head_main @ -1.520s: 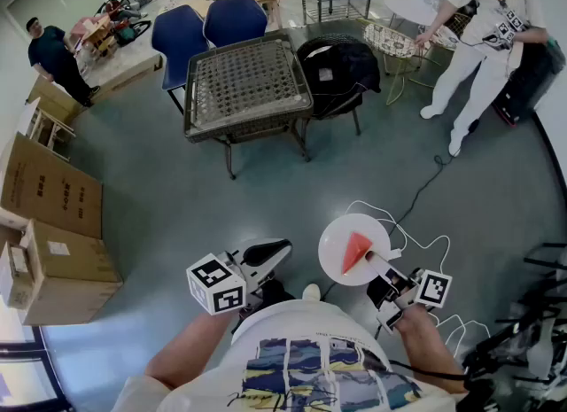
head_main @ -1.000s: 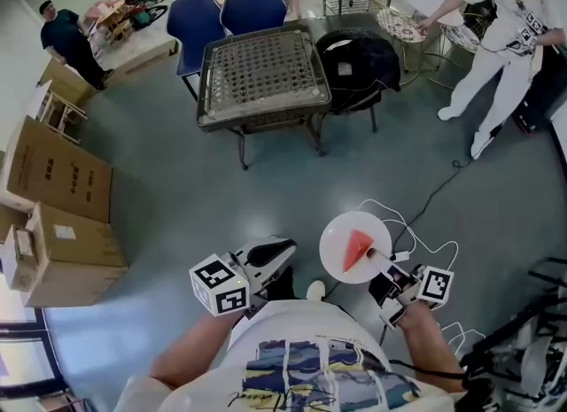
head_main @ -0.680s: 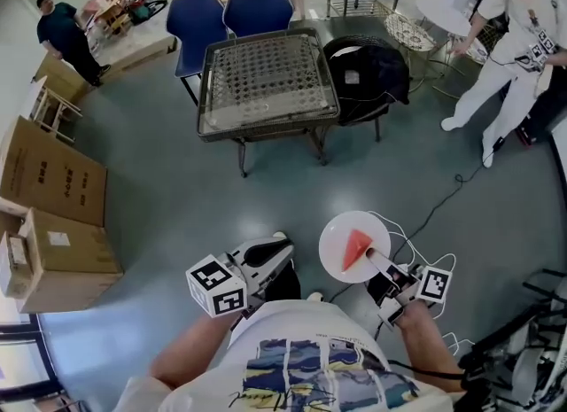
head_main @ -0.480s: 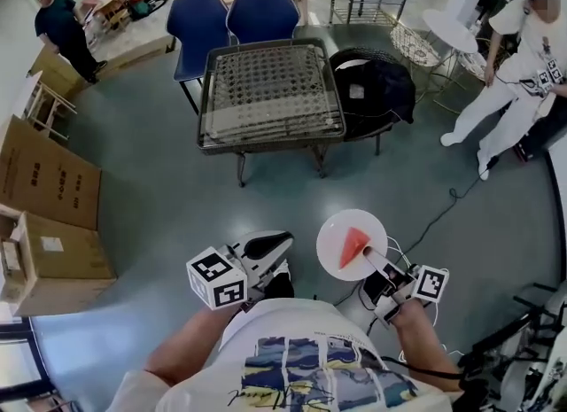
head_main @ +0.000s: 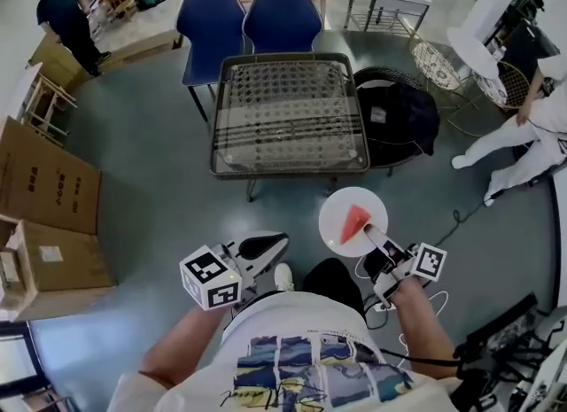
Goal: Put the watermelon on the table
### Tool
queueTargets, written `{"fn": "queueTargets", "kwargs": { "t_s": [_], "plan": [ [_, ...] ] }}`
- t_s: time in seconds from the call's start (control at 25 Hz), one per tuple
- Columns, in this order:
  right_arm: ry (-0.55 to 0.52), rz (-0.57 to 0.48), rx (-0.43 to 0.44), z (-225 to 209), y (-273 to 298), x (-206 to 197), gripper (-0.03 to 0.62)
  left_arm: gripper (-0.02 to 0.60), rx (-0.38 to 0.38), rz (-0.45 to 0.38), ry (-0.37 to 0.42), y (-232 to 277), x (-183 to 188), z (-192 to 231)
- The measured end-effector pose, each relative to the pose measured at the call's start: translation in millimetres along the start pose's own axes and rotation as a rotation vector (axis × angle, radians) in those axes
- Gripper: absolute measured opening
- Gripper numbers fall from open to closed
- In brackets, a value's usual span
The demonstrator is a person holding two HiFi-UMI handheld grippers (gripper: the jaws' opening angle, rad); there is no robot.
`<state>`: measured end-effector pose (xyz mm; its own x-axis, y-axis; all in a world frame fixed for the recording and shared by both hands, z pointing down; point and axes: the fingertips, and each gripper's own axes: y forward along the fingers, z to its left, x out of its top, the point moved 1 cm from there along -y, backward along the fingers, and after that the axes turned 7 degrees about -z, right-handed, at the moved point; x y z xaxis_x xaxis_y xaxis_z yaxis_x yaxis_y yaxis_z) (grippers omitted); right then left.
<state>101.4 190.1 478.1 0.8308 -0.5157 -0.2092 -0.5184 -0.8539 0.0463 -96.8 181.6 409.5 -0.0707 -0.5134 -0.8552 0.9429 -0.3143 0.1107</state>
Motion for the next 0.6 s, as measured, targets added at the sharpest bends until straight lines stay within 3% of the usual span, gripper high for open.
{"fn": "queueTargets", "kwargs": {
  "t_s": [0.28,0.6],
  "plan": [
    [0.002,0.064,-0.010,-38.7,105.0,71.5,0.026,0.008,0.100,-0.013,-0.046,19.4,30.7,69.1],
    [-0.018,0.151,-0.040,-119.7,238.1,196.1,0.026,0.008,0.224,-0.020,-0.031,103.1,92.6,148.2]
  ]
}}
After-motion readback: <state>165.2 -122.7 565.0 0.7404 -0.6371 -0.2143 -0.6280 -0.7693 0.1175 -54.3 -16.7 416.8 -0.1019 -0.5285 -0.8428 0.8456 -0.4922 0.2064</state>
